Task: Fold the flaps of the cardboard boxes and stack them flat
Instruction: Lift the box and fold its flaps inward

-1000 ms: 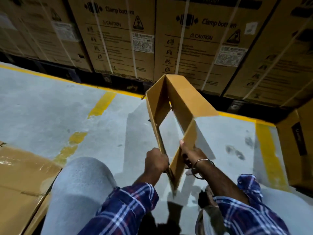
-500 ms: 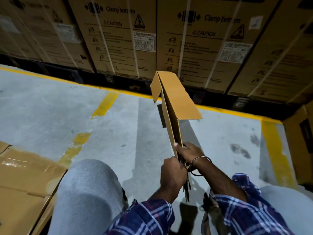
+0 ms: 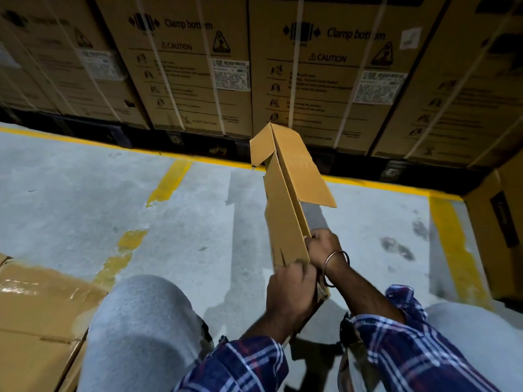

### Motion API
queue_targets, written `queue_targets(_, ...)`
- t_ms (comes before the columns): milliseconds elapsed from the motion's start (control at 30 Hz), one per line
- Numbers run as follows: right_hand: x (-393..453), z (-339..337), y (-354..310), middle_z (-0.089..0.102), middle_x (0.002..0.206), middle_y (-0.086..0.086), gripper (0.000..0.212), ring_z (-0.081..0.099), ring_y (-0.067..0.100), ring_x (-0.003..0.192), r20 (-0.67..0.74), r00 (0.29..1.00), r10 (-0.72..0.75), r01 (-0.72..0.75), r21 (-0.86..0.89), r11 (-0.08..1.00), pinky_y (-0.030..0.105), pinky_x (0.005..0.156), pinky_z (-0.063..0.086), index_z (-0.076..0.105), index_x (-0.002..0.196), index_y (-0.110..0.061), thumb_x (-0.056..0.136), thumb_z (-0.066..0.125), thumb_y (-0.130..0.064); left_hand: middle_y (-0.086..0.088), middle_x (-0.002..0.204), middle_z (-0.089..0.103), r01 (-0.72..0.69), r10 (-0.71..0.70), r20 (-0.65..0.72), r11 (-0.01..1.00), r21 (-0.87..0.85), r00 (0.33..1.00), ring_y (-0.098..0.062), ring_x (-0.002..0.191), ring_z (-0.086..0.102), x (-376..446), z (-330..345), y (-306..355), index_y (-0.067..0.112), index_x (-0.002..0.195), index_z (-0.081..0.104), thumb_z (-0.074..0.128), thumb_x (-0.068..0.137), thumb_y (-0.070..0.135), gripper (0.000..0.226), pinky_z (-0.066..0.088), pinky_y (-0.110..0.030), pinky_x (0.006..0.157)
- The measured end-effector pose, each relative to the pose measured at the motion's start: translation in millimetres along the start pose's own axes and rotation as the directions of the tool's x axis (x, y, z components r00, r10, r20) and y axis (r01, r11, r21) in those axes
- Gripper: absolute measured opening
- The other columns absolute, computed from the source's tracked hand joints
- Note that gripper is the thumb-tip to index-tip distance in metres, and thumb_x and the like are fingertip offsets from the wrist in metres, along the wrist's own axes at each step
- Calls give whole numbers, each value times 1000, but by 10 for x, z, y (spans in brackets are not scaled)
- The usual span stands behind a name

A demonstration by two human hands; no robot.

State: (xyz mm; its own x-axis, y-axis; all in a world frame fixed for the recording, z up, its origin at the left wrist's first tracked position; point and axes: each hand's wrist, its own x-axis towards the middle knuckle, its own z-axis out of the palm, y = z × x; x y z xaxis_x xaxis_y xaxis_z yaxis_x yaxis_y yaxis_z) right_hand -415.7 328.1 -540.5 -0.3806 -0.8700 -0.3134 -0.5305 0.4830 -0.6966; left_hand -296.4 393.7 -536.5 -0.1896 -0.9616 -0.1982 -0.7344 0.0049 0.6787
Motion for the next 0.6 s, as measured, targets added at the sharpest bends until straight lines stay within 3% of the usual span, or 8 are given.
queue_targets(133,59,-128,87,59,61,7,39,52,19,61,4,998,68,-68,208,976,36,59,48,66,72,4,66,64,-35,-1,81,74,238,-234,58,886,-398,970,-19,73,73,138,-164,-201,23,88,70,44,106,48,41,63,-45,78)
queue_targets(233,16,-210,38,68,62,7,21,61,20,61,53,995,87,-100,365,925,35,66,51,71,56,-10,74,69,-21,1,109,74,288,-306,-23,916,-280,952,-19,101,70,281,-352,-420,23,111,72,56,103,38,23,56,-39,92)
queue_targets(267,4,-256,-1,69,60,3,29,63,18,57,62,994,85,-103,411,906,32,65,52,71,54,-15,82,70,-11,-1,122,70,342,-365,-51,906,-252,930,-23,111,66,315,-391,-508,20,123,67,57,102,38,29,50,-34,92)
queue_targets(333,29,-327,-43,67,54,-3,32,63,9,47,67,994,82,-104,502,859,23,58,50,73,64,-10,91,63,4,-8,130,65,463,-501,-35,823,-330,865,-29,117,62,377,-449,-688,15,133,61,61,100,42,43,44,-33,87)
queue_targets(400,31,-395,-88,63,47,-7,18,58,4,39,43,993,108,-114,563,819,16,45,46,73,81,2,92,60,9,-11,112,70,525,-579,105,629,-573,808,-27,97,65,423,-459,-819,12,114,68,64,97,38,31,46,-33,79)
queue_targets(433,35,-408,-87,61,45,-8,14,55,3,36,31,991,129,-122,590,798,14,41,43,72,89,2,92,60,9,-10,99,71,520,-568,167,545,-658,806,-24,86,64,424,-471,-830,12,102,70,66,96,32,21,47,-32,73)
queue_targets(467,26,-418,-82,60,43,-8,13,54,3,35,29,990,139,-128,608,784,14,39,42,71,91,3,92,60,9,-9,97,72,490,-537,175,526,-695,825,-22,85,65,427,-489,-815,13,97,72,68,96,26,14,49,-32,72)
queue_targets(600,-9,-350,-44,66,51,1,9,61,13,42,64,985,162,-164,647,745,18,44,49,74,91,7,90,65,5,-3,113,73,339,-349,142,608,-717,926,-26,106,67,438,-548,-557,25,111,75,72,93,34,21,55,-50,94)
